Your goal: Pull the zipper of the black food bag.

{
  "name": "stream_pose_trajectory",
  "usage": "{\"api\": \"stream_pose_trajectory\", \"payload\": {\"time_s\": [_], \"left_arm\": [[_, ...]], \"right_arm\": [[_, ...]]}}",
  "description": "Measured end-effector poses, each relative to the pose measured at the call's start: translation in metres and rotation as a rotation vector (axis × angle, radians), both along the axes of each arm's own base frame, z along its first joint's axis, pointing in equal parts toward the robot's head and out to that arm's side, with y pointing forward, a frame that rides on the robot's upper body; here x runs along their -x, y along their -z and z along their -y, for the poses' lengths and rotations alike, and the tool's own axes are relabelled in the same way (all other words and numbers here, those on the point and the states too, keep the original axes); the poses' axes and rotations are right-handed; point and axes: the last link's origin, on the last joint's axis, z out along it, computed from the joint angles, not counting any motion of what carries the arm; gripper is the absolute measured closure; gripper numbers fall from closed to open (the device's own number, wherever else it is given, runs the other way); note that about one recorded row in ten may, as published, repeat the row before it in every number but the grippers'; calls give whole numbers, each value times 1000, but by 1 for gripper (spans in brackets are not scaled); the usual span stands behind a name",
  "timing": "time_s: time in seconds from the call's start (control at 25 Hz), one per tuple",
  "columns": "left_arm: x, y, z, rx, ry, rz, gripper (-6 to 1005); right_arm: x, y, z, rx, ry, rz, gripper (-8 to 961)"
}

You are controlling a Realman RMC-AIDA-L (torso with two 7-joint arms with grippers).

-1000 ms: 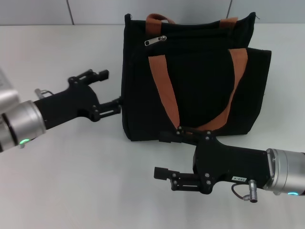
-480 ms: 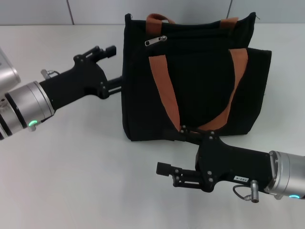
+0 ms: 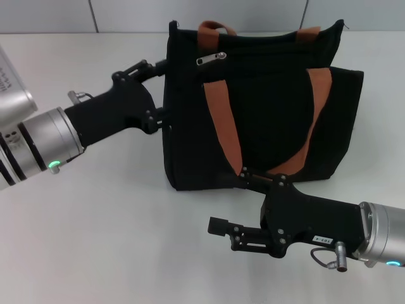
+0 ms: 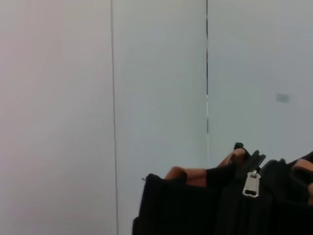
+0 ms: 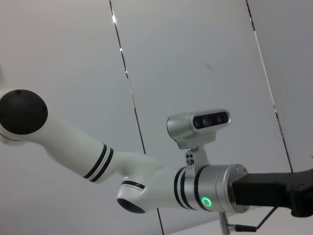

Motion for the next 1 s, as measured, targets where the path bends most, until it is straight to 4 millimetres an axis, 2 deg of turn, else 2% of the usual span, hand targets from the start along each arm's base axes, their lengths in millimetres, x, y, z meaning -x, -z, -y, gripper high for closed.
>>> {"api": "stream_pose_trajectory", "payload": {"time_s": [0.6, 1.0], "left_arm": [[-1, -13, -11, -143, -57, 101, 249], [1, 0, -5, -120, -48, 64, 261]], "right_arm": [[2, -1, -4, -15, 1, -4, 195], [4, -2, -8, -26, -3, -9, 196]]}}
